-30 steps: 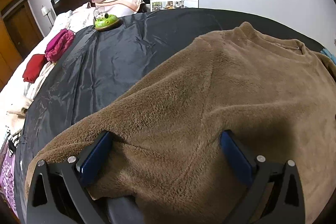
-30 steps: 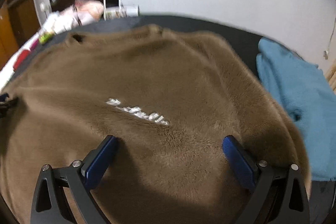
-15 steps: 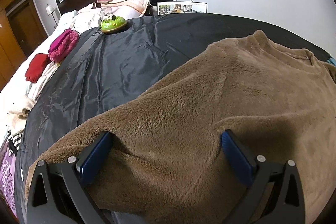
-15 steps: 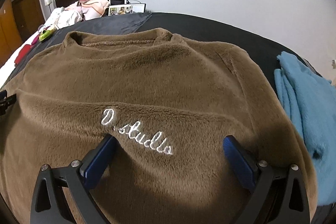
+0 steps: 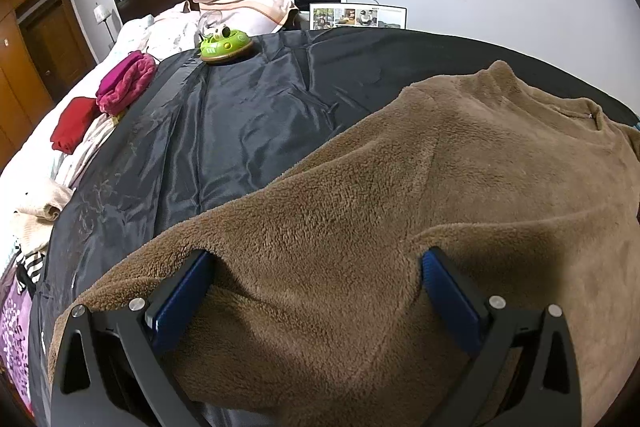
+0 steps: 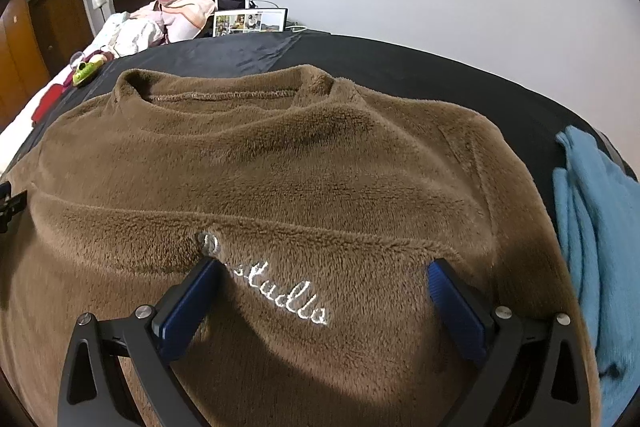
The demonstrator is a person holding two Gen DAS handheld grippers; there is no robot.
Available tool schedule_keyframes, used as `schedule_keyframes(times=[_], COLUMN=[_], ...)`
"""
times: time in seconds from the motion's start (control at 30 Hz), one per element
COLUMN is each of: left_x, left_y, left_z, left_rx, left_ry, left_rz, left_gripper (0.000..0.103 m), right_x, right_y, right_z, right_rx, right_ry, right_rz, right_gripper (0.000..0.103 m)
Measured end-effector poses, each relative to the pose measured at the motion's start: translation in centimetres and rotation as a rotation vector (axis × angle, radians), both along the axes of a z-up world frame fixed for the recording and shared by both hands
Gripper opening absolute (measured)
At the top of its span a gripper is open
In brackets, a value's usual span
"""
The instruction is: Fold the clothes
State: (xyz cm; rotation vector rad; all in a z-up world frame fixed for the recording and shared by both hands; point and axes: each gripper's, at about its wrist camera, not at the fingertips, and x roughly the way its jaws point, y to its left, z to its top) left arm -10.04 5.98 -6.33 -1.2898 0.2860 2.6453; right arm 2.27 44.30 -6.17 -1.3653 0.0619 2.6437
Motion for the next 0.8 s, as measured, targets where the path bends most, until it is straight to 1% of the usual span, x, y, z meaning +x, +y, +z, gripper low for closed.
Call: schedule_keyframes(times=[0.3, 0.5, 0.6, 0.63, 0.7, 0.8], left_x=[-2.0, -3.1, -3.1, -2.9, -2.3, -0.4], left_y=[-0.2, -0.6, -0.7, -0.7, -0.5, -0.1], left_z=[0.0, 0.0, 0.1, 0.1, 0.4, 1.1], left_rx=[0.000, 0.019, 0.015, 0.010, -0.015, -0.086], left_ry=[-0.001, -0.005, -0.003, -0.004, -0.008, 0.000], left_rz=[0.013, -0.055, -0.098, -0.106, -0.115, -0.134], left_gripper=[0.103, 0.103, 0.103, 0.103, 0.103, 0.103], right_x=[-3.1, -4.7, -4.7, -5.5, -5.5, -5.5], right_y=[0.3, 0.4, 0.4, 0.3, 0.3, 0.3], right_z=[0.3, 0.4, 0.5, 0.6, 0.7, 1.0], right_rx=[-0.001, -0.004, -0.004, -0.004, -0.003, -0.006], right_ry=[0.001, 0.002, 0.003, 0.001, 0.001, 0.000], right_rz=[0.032, 0.050, 0.052, 0.052, 0.051, 0.052], right_gripper=[0.103, 0.103, 0.103, 0.103, 0.103, 0.103])
